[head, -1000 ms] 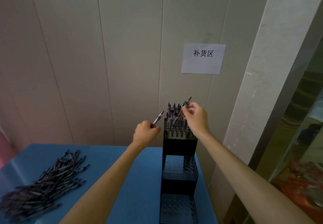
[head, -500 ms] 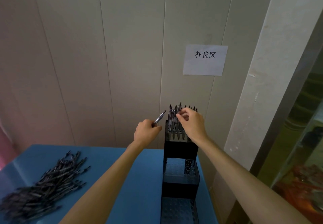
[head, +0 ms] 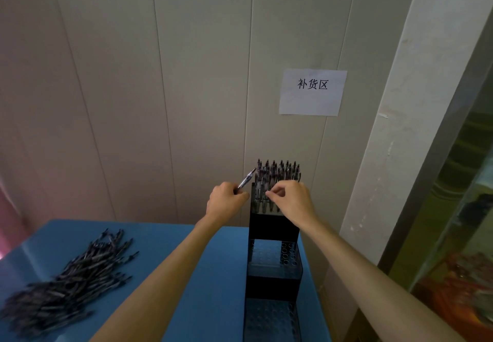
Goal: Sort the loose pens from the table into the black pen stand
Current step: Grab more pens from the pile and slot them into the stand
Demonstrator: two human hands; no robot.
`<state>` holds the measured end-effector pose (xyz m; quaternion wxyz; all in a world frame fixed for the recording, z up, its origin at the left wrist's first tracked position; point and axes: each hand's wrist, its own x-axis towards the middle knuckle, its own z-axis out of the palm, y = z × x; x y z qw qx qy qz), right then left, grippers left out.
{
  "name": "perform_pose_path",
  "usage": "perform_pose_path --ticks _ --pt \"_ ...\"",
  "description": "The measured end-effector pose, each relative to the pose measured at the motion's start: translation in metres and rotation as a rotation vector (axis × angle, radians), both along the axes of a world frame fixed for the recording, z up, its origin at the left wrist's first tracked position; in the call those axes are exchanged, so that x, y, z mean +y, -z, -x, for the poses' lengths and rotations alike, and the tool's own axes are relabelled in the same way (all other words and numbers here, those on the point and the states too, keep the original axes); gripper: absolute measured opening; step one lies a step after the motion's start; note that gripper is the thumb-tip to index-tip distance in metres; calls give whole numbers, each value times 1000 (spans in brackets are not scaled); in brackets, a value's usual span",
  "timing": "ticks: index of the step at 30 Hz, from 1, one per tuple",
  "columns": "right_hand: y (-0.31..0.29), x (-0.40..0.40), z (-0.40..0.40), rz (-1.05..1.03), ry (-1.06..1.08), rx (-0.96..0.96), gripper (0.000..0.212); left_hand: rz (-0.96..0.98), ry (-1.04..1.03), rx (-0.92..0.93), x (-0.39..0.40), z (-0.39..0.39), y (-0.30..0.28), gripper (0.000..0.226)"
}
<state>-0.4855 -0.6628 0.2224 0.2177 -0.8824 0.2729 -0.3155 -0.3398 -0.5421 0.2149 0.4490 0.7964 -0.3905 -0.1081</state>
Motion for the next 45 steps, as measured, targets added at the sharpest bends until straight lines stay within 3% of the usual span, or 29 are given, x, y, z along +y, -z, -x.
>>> perform_pose_path --ticks 3,9,17,24,28,31,35,39,45 --pt "-6 3 5 -106 -94 -51 5 2 37 12 -1 6 -2 22" --pt "-18 15 13 -504 -307 -186 17 -38 195 35 -2 25 -12 25" --pt "-16 22 19 -595 -337 -246 10 -88 218 22 -2 34 -12 17" --pt "-17 23 15 -621 -330 -281 9 -140 179 -161 -1 37 -15 23" --pt "-27 14 14 -768 -229 -489 11 -230 191 -287 5 27 -17 20" --pt "-32 2 17 -539 -115 -472 6 -261 173 -365 14 17 -15 18" --pt "-31 -10 17 -217 -52 -365 5 -234 89 -606 23 9 -13 30" --pt "-28 -14 13 -125 -42 -334 8 -222 40 -713 24 7 -13 36" --pt "-22 -17 9 -85 -30 -313 11 -231 52 -706 21 9 -11 31"
